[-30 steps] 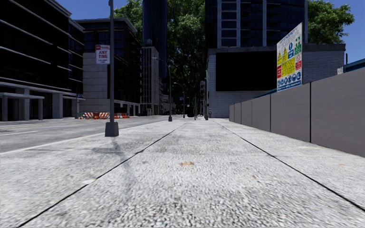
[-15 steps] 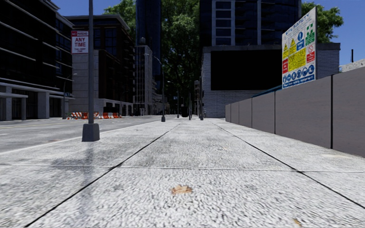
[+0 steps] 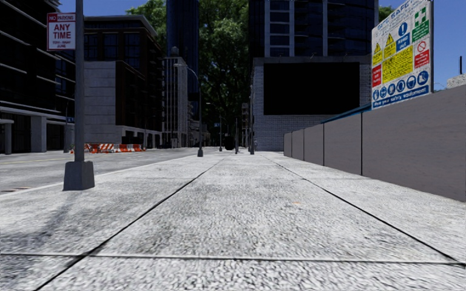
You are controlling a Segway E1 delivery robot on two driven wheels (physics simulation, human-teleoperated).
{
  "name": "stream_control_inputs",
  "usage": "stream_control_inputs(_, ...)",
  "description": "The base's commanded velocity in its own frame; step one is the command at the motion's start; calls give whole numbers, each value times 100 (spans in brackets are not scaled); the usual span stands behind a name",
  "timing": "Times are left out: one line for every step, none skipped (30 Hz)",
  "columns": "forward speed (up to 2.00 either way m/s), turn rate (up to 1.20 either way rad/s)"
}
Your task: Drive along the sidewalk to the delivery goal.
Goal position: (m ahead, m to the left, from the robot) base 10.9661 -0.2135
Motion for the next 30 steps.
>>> stream_control_inputs(200, -4)
stream_control_inputs(200, 0)
stream_control_inputs(200, 0)
stream_control_inputs(200, 0)
stream_control_inputs(200, 0)
stream_control_inputs(200, 0)
stream_control_inputs(200, 0)
stream_control_inputs(200, 0)
stream_control_inputs(200, 0)
stream_control_inputs(200, 0)
stream_control_inputs(200, 0)
stream_control_inputs(200, 0)
stream_control_inputs(200, 0)
stream_control_inputs(200, 0)
stream_control_inputs(200, 0)
stream_control_inputs(200, 0)
stream_control_inputs(200, 0)
stream_control_inputs(200, 0)
stream_control_inputs(200, 0)
stream_control_inputs(200, 0)
stream_control_inputs(200, 0)
stream_control_inputs(200, 0)
stream_control_inputs(200, 0)
stream_control_inputs(200, 0)
stream_control_inputs(200, 0)
stream_control_inputs(200, 0)
stream_control_inputs(200, 0)
stream_control_inputs(200, 0)
stream_control_inputs(200, 0)
stream_control_inputs(200, 0)
